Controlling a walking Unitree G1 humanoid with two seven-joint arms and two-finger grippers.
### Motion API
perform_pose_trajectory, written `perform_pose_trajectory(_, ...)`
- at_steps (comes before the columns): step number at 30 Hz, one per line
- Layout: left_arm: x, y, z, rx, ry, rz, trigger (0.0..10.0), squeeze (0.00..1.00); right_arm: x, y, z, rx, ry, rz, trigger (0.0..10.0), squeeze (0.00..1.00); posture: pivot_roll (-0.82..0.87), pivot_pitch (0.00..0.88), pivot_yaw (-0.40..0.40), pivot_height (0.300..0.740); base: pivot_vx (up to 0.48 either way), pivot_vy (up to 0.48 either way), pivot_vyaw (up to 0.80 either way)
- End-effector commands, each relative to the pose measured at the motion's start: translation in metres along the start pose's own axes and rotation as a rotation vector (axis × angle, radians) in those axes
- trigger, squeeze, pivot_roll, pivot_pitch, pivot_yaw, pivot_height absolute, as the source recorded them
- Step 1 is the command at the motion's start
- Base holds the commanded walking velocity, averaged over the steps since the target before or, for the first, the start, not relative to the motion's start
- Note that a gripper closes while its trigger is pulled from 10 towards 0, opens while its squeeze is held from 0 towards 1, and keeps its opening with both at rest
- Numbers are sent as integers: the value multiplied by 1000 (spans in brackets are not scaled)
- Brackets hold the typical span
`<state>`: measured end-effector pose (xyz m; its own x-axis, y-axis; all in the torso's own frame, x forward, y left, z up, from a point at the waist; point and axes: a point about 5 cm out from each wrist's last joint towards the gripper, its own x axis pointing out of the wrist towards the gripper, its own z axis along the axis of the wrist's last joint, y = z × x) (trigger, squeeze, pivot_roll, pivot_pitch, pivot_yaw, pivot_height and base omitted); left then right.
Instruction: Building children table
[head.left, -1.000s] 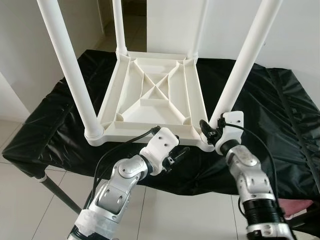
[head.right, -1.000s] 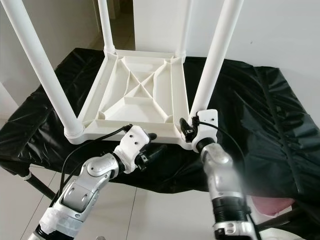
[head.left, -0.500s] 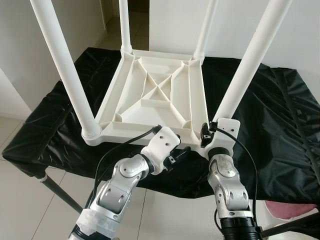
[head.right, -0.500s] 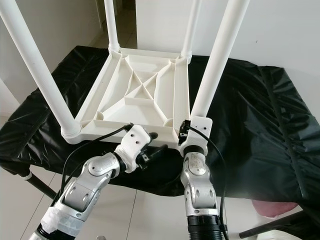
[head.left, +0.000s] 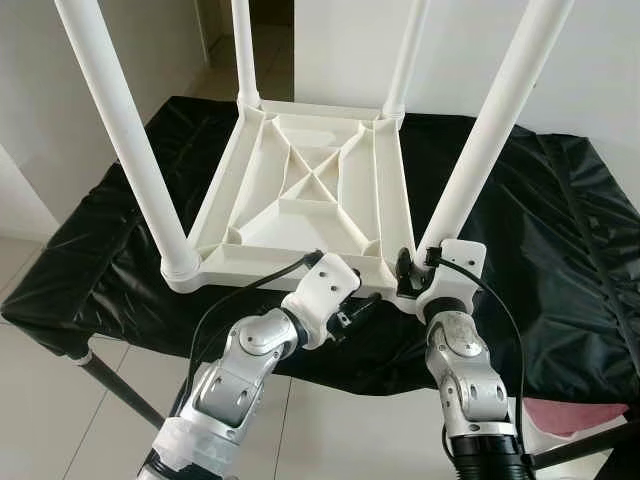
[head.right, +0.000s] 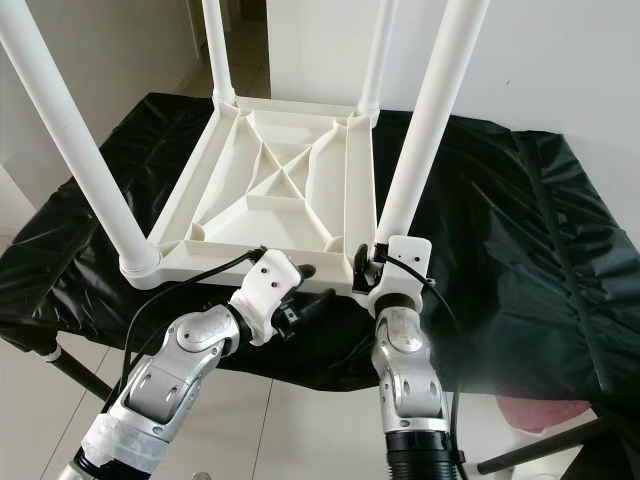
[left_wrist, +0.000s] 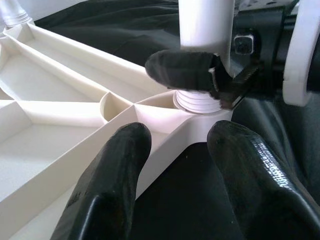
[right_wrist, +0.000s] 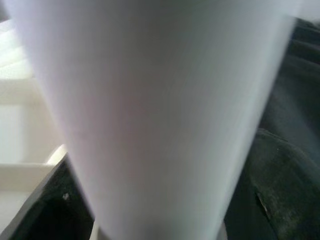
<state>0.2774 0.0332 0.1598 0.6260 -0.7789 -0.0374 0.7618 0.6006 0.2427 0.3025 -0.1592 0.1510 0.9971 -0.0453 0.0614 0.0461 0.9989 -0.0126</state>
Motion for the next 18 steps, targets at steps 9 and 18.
perform_pose_trajectory(9,1,3,-4,5,17,55,10000,0,18,-20,1,-51,-22,382,10000,0,-47,70,-6,740,0,0,0)
perform_pose_trajectory(18,3,4,-2,10,8,51,10000,0,22,-18,3,-126,-30,552,10000,0,-47,62,-5,740,0,0,0)
